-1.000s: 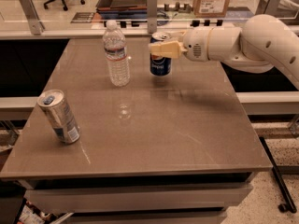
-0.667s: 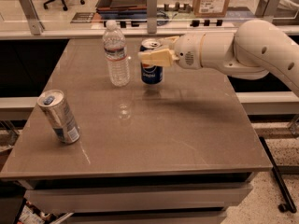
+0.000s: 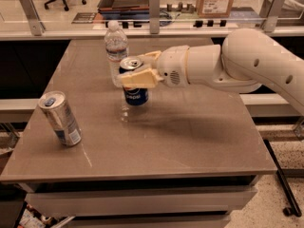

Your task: Move pepsi can near redbull can

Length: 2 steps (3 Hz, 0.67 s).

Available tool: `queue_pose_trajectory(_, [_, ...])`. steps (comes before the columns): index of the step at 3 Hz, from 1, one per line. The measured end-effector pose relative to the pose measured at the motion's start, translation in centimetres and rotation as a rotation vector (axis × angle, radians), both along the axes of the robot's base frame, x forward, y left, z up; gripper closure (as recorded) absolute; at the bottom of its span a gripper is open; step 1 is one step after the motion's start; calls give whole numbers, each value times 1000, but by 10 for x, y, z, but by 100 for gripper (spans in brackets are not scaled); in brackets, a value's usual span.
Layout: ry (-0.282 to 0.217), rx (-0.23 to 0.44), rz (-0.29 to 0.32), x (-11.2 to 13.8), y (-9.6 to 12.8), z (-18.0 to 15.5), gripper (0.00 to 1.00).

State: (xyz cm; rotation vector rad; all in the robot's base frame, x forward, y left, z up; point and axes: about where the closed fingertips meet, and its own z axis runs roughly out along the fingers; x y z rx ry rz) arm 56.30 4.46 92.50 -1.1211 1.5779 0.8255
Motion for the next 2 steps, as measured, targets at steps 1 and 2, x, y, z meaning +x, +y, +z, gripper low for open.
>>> queue_pose_trajectory(1, [-27,-21,32,-36,18,-1,100])
queue_pose_trajectory(2, [-50,-27,43,-66,33,-9,100])
